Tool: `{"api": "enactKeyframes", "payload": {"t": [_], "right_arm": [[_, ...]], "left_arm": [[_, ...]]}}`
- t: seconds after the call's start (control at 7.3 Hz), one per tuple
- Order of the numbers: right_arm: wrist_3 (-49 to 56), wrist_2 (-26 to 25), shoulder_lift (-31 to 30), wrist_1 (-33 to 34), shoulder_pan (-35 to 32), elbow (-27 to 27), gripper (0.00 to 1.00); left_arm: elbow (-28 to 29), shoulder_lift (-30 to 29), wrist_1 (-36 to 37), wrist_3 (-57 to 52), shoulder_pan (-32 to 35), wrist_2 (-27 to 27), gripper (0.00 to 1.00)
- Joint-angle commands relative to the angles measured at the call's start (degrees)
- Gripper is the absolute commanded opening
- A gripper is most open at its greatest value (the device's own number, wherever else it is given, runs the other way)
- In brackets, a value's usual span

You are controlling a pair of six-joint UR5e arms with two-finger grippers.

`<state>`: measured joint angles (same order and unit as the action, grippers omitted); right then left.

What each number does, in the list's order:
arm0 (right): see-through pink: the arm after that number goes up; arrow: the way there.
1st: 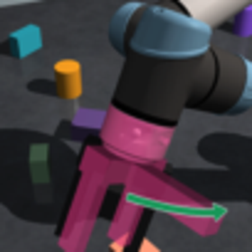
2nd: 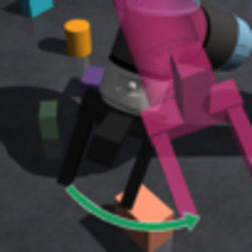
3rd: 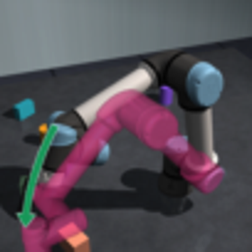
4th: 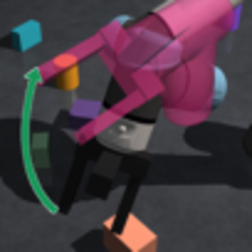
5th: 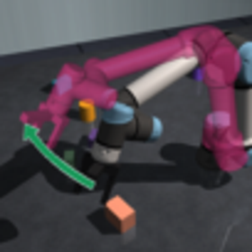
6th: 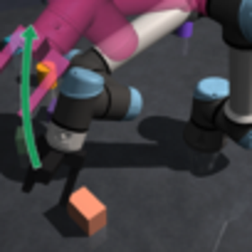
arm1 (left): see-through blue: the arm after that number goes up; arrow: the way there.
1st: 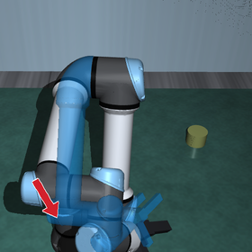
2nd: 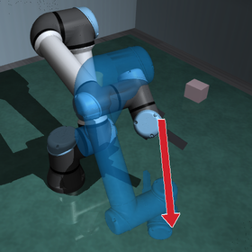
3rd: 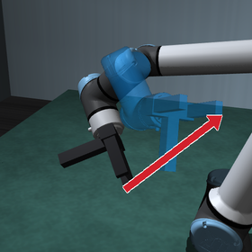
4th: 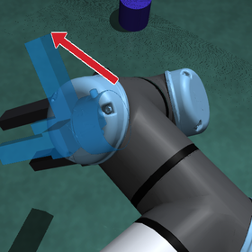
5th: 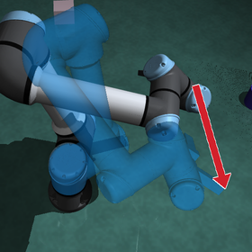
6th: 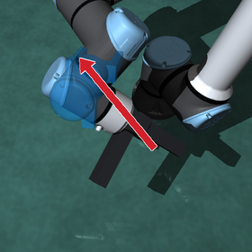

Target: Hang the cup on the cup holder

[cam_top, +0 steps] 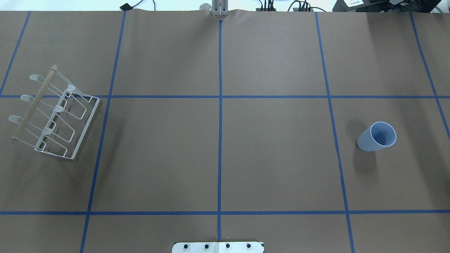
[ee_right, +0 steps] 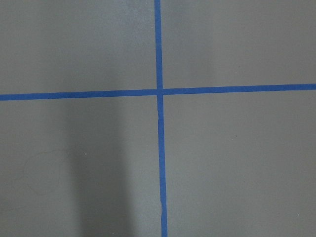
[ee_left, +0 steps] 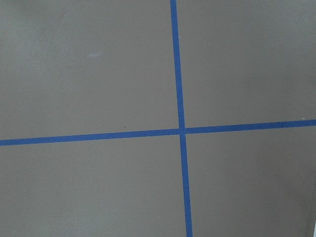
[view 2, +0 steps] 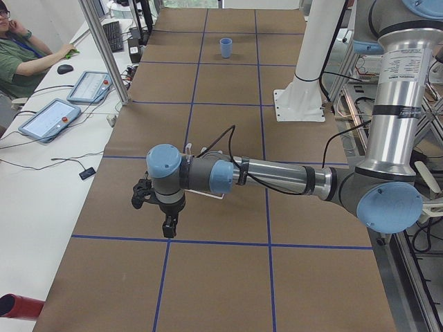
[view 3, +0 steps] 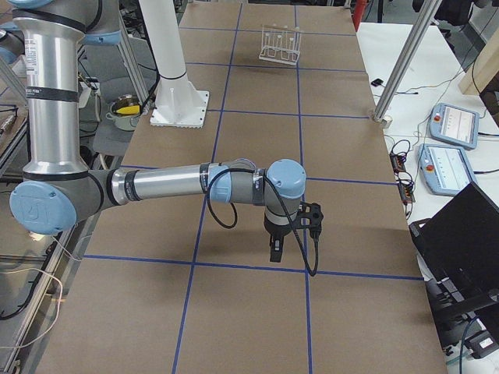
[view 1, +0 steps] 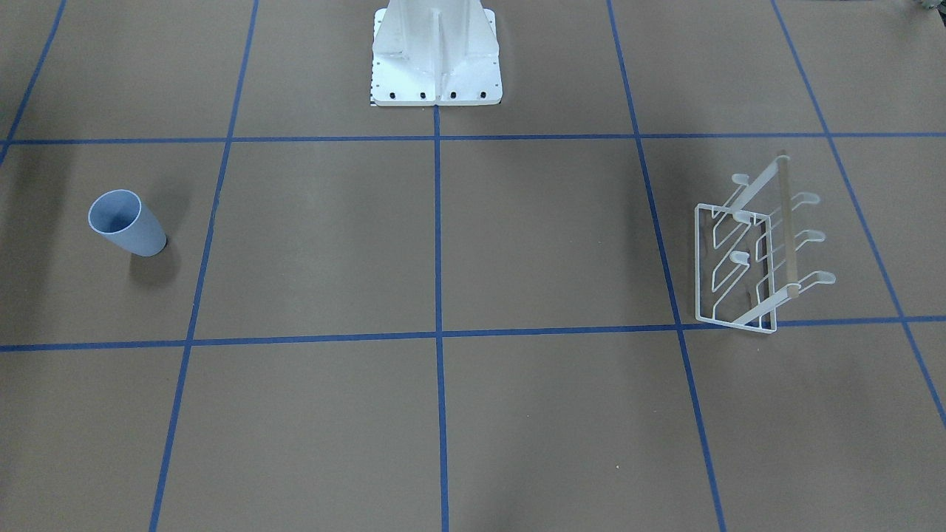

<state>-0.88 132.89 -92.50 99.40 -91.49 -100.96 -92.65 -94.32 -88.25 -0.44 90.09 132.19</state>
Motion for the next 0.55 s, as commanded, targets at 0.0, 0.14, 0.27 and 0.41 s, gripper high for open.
{"api": "enactKeyframes", "payload": {"t": [0.0,0.14,0.27,0.41], "right_arm": [[0.09,-0.09,-0.49,-0.09,0.00,-0.02,1.00],[0.09,-0.09,-0.49,-0.18,0.00,-0.02,1.00],[0.09,-0.26,-0.49,-0.18,0.00,-0.02,1.00],[0.09,-1.48,-0.49,-0.18,0.00,-0.11,1.00]], "left_arm": [[0.10,-0.07,0.00,0.00,0.00,-0.26,0.98],[0.01,-0.07,0.00,0.00,0.00,-0.35,0.98],[0.01,-0.07,0.00,0.00,0.00,-0.53,0.98],[-0.08,-0.16,0.00,0.00,-0.09,-0.61,0.98]]}}
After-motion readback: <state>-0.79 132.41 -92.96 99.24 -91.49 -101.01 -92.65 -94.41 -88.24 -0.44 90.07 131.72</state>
